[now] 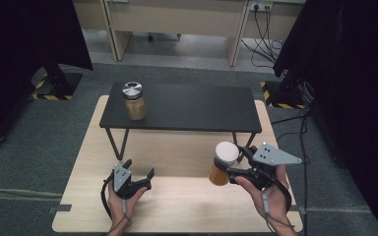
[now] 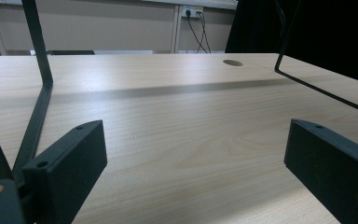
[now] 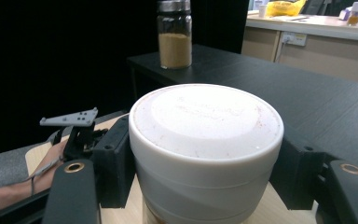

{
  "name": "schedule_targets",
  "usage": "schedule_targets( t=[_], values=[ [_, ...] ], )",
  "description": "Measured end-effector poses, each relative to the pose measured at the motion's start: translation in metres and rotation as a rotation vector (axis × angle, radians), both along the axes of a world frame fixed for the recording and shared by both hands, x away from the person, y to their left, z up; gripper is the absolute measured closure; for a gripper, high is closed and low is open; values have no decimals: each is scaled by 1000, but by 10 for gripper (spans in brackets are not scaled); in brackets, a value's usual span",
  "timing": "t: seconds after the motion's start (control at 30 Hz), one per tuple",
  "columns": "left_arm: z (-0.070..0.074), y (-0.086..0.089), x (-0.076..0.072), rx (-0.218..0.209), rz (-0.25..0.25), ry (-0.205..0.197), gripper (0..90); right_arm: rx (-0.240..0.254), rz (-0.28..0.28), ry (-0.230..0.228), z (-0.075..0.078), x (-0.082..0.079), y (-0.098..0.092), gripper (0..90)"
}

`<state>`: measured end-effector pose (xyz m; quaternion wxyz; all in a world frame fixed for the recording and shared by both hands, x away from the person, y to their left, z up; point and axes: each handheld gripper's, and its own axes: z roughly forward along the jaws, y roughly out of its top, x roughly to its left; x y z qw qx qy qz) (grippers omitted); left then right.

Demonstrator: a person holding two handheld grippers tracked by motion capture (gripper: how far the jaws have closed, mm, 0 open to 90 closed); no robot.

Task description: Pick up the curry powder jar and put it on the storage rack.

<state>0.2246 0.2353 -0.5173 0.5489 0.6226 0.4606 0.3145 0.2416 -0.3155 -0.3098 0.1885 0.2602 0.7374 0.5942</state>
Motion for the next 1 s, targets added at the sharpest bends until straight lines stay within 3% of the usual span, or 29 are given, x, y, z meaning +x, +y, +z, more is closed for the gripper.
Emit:
schedule_targets(
  t=[0.8, 1.0],
  values=[
    [1, 1, 1, -1, -3, 9, 48, -3, -46, -21, 54, 42, -1, 340],
    [1, 0, 1, 3, -2, 6, 49, -31, -54, -27, 71, 58, 4, 340]
  ],
)
